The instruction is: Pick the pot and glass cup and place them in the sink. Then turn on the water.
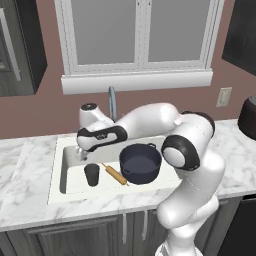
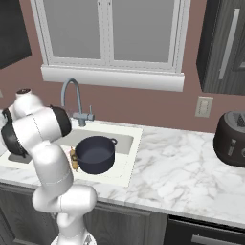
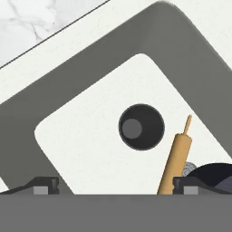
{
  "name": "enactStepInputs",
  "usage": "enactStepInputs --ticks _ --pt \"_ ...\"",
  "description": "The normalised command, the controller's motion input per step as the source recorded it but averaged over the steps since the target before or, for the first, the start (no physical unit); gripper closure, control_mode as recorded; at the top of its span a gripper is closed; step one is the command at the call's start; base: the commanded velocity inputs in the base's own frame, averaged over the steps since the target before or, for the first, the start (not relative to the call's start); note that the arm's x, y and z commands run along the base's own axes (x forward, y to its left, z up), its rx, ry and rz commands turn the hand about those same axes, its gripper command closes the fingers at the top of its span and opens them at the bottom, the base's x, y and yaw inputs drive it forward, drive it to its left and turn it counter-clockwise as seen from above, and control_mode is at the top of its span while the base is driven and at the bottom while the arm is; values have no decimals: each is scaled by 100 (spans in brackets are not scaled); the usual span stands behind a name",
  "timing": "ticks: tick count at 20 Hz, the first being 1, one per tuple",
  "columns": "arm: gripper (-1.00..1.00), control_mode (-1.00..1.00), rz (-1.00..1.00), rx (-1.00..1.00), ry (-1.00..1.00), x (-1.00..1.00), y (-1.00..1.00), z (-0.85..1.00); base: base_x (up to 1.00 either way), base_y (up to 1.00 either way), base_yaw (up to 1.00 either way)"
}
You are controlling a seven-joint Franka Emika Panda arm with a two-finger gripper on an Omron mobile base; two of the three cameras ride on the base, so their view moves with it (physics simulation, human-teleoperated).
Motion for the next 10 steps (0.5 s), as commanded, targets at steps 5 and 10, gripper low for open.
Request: enactStepInputs --ticks 5,10 --pt "-100 -100 0 3 0 -31 -21 30 0 0 0" --pt "-100 -100 -1 3 0 -29 -32 24 0 0 0"
